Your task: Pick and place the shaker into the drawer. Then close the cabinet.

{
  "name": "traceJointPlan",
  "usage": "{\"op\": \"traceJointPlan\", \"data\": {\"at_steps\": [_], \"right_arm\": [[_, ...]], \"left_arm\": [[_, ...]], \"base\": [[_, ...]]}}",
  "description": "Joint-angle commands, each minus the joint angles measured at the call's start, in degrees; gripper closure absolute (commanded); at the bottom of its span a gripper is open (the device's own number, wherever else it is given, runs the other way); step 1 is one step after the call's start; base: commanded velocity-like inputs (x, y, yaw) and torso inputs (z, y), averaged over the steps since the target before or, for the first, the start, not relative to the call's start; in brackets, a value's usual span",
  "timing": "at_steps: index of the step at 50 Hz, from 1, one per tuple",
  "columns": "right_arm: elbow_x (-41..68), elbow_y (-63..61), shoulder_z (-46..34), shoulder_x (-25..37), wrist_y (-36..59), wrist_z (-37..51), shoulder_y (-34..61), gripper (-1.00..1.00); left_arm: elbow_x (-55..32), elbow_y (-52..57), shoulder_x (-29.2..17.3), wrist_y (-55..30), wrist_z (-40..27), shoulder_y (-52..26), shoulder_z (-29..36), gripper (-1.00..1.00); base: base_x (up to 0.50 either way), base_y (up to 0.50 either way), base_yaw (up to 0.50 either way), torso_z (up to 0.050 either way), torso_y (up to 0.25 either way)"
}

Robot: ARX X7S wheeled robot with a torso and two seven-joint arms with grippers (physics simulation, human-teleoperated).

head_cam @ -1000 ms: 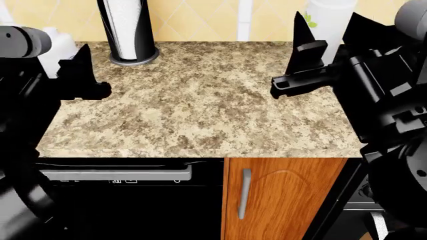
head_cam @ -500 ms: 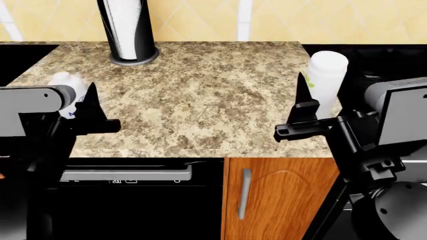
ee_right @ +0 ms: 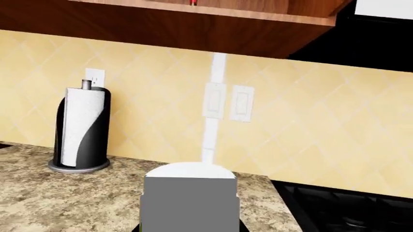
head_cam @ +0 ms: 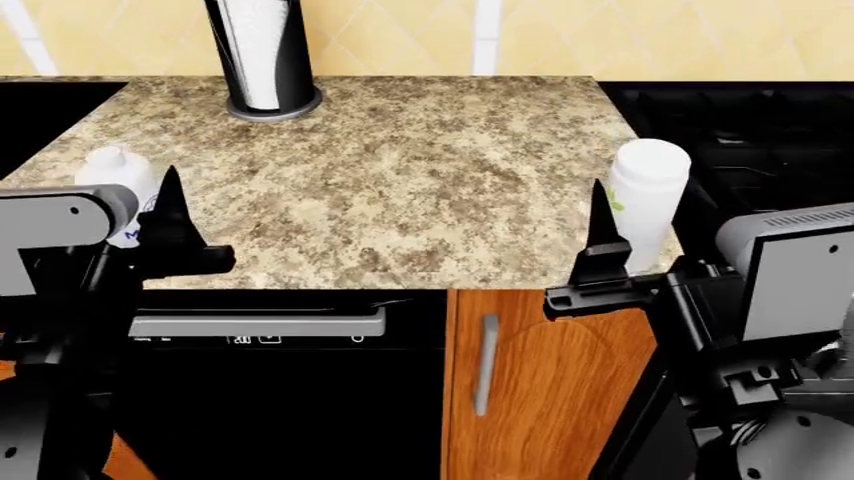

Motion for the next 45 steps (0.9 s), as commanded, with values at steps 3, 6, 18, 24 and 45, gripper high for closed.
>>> {"op": "traceJointPlan", "data": {"at_steps": [3, 6, 18, 24, 45], "right_arm": [[-0.6, -1.3, 0.5, 0.2, -0.8, 0.4, -0.8, 1.00], [0.4, -1.8, 1.0, 0.4, -0.2, 1.0, -0.4, 1.00], [7.0, -3.1, 2.5, 0.9, 5.0, 4.3, 4.4, 1.00], [7.5, -3.0, 2.4, 1.2, 4.5, 4.6, 4.5, 1.00], [4.1, -2.4, 1.3, 2.2, -1.4, 3.8, -0.9, 1.00]], "left_arm": [[-2.9, 0.8, -0.2, 0.0, -2.0, 1.2, -0.5, 1.00], [-3.2, 1.0, -0.3, -0.2, -2.2, 1.4, -0.5, 1.00], [-4.5, 1.6, -1.2, -1.3, -2.7, 1.5, 0.0, 1.00], [-5.1, 1.5, -1.2, -1.7, -3.2, 1.3, 0.4, 1.00], [-7.5, 2.2, -0.9, -1.8, -4.4, 3.3, 0.2, 1.00]], "base": [[-0.34, 0.00, 0.00, 0.000, 0.000], [-0.28, -0.01, 0.00, 0.000, 0.000], [-0.12, -0.18, 0.00, 0.000, 0.000], [-0.12, -0.33, 0.00, 0.002, 0.000], [-0.28, -0.22, 0.00, 0.000, 0.000]]}}
